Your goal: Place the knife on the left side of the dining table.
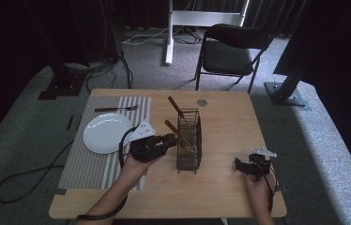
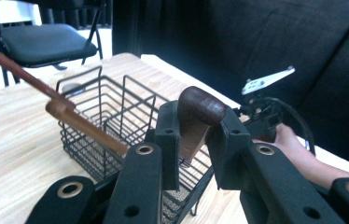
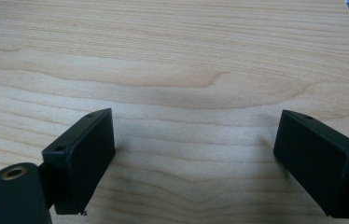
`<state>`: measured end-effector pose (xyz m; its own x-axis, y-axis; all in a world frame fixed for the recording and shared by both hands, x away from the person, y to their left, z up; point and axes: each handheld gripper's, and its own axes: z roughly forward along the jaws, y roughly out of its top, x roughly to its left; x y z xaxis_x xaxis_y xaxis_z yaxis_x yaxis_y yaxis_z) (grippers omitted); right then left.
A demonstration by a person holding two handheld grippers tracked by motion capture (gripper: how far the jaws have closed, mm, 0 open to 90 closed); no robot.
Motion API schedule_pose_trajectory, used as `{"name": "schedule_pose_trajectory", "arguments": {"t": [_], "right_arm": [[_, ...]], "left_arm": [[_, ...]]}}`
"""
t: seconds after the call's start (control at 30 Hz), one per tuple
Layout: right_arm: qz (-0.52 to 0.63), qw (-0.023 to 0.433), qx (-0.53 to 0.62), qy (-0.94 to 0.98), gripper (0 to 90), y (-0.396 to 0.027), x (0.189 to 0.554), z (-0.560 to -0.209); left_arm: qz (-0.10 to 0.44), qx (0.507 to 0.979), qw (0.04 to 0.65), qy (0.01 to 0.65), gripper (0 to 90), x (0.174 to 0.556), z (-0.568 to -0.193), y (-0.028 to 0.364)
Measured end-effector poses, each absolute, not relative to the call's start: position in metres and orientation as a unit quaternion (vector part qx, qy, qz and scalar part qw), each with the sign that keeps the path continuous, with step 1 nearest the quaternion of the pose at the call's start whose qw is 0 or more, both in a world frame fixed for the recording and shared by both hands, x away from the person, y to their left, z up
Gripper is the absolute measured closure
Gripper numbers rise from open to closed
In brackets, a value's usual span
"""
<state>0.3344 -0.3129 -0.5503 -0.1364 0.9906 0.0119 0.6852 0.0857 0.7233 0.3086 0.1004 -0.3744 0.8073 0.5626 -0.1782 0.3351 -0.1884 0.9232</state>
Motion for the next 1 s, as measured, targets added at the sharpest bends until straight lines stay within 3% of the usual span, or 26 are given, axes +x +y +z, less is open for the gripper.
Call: {"name": "schedule_pose_trajectory", "arguments": {"t": [0.63,1.0], "right_arm": [[0.3,0.255,0.606,0.692,11.8,-0.313,0.334,-0.55],[0.3,0.255,0.606,0.691,11.9,-0.313,0.334,-0.55]], "left_arm": [[0.149,0.752,0.583,0.27,75.3,0.281,-0.319,0.141],[0.168,0.745,0.577,0.289,75.3,0.272,-0.319,0.179]]}}
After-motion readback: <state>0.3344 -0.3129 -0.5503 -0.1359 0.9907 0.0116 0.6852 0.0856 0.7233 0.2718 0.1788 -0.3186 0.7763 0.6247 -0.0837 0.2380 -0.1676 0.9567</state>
